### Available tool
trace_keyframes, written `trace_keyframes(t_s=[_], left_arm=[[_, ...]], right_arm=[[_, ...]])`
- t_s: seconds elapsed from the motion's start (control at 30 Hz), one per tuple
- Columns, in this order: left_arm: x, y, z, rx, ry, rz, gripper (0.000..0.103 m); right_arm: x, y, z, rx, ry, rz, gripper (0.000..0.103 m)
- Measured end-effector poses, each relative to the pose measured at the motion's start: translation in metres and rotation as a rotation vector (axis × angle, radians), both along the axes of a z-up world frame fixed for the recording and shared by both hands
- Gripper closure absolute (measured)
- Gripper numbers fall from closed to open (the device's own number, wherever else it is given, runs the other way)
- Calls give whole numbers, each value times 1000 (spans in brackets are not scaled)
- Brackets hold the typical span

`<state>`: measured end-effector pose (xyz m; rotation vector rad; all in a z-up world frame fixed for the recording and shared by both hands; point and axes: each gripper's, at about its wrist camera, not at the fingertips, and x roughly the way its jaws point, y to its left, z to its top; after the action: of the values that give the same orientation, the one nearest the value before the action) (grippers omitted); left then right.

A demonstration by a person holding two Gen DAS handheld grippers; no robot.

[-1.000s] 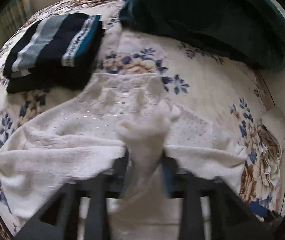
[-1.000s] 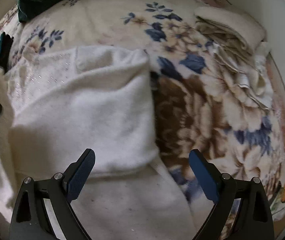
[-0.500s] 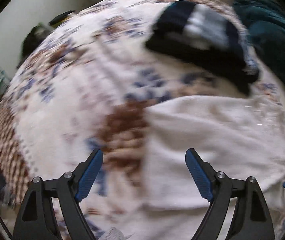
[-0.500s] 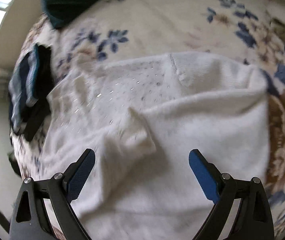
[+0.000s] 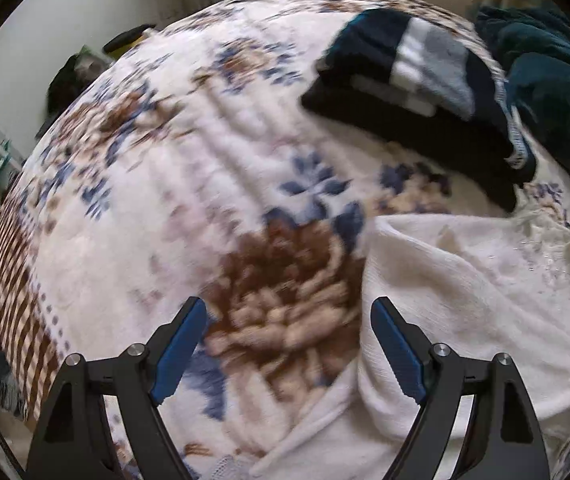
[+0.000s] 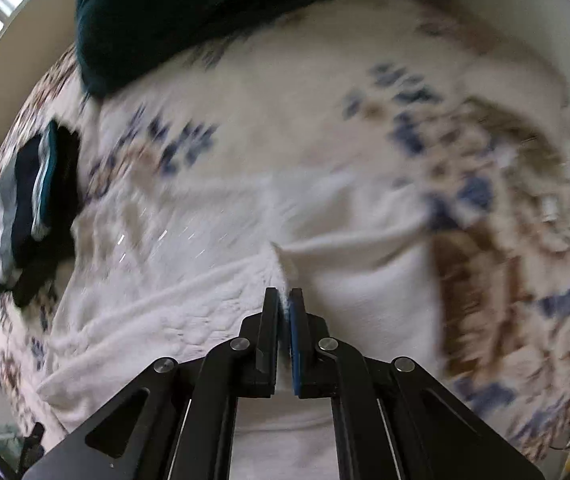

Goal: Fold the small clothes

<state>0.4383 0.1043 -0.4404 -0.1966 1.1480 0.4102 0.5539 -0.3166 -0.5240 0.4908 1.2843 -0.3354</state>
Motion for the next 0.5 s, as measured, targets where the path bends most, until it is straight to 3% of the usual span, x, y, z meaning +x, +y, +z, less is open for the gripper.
trace_keyframes(t_s=[0.2, 0.37, 0.5], left_arm=[[39, -40, -14, -26, 1, -108, 19], [70, -66, -36, 26, 31, -188, 19], [95, -75, -65, 161, 100, -255, 19]], right_arm=[[-23, -82, -4, -43, 49, -106, 98], [-40, -116, -17, -28, 65, -161, 98], [-41, -118, -38, 150, 61, -109, 97]])
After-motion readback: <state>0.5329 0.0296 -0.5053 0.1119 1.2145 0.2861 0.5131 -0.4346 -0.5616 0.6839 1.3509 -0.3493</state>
